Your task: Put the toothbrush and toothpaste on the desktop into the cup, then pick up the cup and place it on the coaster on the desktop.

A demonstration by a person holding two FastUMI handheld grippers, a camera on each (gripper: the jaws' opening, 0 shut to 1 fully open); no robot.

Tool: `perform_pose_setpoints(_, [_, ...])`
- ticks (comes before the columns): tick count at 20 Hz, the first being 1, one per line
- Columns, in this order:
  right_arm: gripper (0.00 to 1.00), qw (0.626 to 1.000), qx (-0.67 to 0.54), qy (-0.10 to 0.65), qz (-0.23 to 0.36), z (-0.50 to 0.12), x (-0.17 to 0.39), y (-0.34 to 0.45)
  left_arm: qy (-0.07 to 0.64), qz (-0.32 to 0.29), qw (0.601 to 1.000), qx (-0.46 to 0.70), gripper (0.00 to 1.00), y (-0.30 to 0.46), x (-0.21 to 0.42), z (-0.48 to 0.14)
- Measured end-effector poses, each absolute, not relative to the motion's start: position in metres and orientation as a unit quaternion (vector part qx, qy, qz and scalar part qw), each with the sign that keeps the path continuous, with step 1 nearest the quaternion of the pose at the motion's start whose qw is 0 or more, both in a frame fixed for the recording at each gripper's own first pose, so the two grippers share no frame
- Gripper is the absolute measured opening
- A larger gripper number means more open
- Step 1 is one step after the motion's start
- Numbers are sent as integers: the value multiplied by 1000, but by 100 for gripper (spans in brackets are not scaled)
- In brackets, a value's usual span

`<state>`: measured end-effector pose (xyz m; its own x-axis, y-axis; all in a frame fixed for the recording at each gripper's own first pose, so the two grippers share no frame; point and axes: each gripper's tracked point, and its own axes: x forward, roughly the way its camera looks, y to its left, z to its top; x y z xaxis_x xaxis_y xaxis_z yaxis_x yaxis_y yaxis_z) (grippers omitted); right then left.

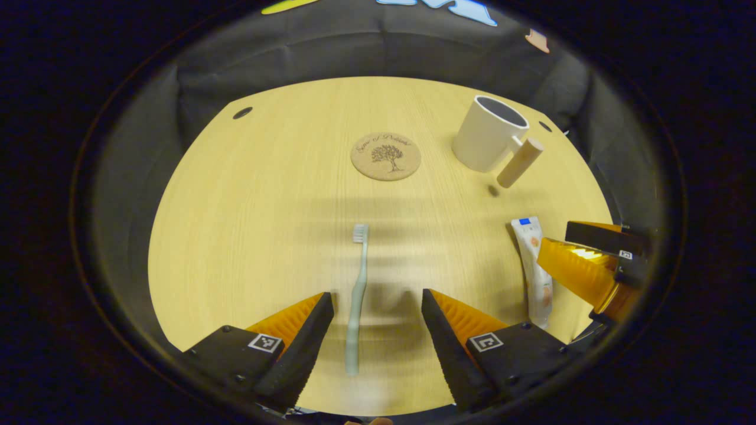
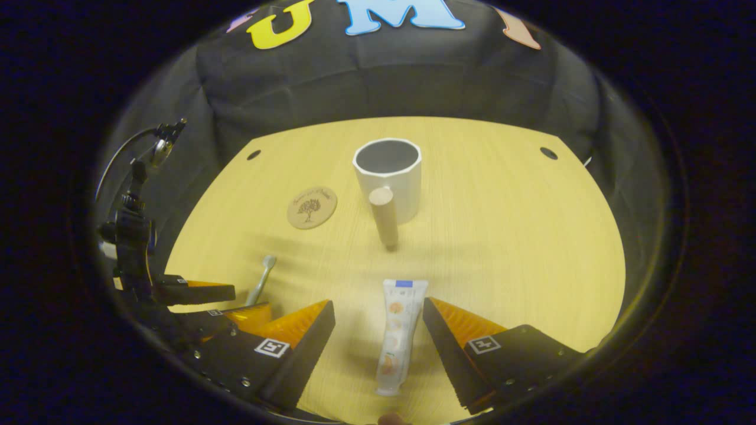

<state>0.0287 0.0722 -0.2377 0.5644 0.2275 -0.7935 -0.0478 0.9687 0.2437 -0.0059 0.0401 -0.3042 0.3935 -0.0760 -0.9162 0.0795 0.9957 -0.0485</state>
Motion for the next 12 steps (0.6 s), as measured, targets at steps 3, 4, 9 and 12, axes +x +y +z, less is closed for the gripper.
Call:
perform_pose_setpoints(3, [95, 865, 101, 486, 74, -250, 29, 71, 574, -53, 817, 14, 99, 45, -12, -306])
perform_pose_setpoints(4, [94, 862, 101, 492, 71, -253, 28, 70, 583, -54, 811, 16, 99, 46, -15, -307])
perform_pose_setpoints(9, [94, 854, 95, 508, 61, -266, 32, 65, 612, -49, 789, 24, 99, 50, -22, -309])
perform_pose_setpoints(12, [94, 848, 96, 519, 57, -274, 32, 66, 613, -54, 788, 31, 98, 50, -21, -313])
